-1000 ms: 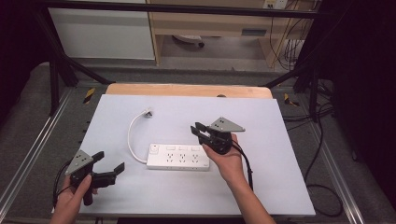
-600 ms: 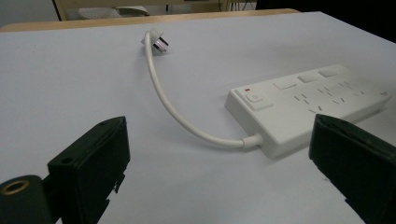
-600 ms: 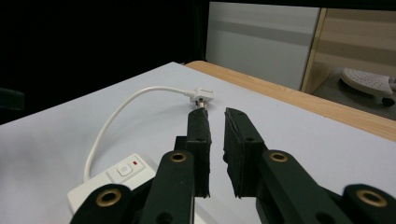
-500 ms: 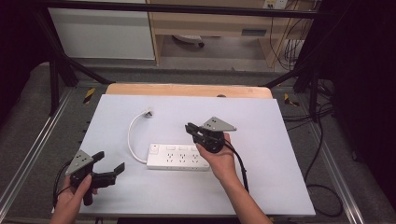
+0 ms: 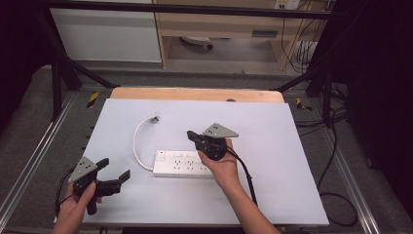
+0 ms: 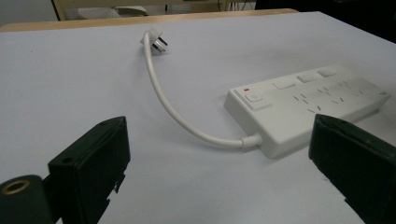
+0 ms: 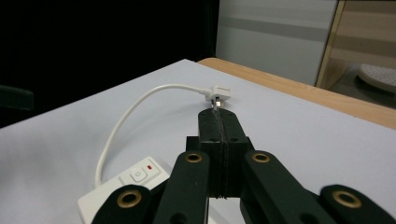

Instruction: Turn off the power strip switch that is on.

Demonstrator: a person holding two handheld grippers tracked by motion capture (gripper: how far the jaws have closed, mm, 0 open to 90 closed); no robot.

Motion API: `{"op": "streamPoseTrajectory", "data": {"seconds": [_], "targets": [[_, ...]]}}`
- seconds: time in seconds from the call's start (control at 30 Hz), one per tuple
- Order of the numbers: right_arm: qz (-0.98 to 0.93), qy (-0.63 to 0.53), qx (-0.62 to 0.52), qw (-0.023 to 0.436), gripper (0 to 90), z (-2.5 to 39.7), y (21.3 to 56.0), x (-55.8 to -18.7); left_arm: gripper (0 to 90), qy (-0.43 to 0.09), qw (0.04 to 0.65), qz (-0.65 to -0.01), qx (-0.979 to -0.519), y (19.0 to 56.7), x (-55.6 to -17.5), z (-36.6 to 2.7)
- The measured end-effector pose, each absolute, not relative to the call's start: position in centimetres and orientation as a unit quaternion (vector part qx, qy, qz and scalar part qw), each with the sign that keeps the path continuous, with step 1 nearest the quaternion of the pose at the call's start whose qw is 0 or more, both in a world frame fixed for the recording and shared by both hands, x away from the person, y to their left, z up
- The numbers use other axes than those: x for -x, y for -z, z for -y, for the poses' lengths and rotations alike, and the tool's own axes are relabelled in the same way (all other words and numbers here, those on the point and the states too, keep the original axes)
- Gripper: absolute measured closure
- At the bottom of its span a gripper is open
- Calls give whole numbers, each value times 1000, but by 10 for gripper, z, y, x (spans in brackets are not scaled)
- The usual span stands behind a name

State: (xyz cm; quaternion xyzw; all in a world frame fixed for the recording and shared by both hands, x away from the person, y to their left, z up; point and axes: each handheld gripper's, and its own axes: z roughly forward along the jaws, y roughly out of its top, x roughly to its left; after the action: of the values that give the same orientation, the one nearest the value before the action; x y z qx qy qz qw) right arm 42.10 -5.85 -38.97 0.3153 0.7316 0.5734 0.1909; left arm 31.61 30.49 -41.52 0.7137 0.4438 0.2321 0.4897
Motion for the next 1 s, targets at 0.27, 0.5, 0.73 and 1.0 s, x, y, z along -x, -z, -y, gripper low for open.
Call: {"op": "streamPoseTrajectory", "data": {"seconds": [0.27,0.5,0.73,1.0], "targets": [[-738,-566,-314,191,900,53,394,-424,53,-233,490,-444,-713,415,-316,-305],[-747,-552,-320,188,900,50,399,-427,53,-234,490,-444,-713,415,-316,-305],[-758,-542,-320,172,900,45,404,-429,54,-235,488,-443,-715,415,-316,-305],[-774,-521,-319,168,900,39,409,-430,53,-235,489,-443,-714,415,-316,-305]]}}
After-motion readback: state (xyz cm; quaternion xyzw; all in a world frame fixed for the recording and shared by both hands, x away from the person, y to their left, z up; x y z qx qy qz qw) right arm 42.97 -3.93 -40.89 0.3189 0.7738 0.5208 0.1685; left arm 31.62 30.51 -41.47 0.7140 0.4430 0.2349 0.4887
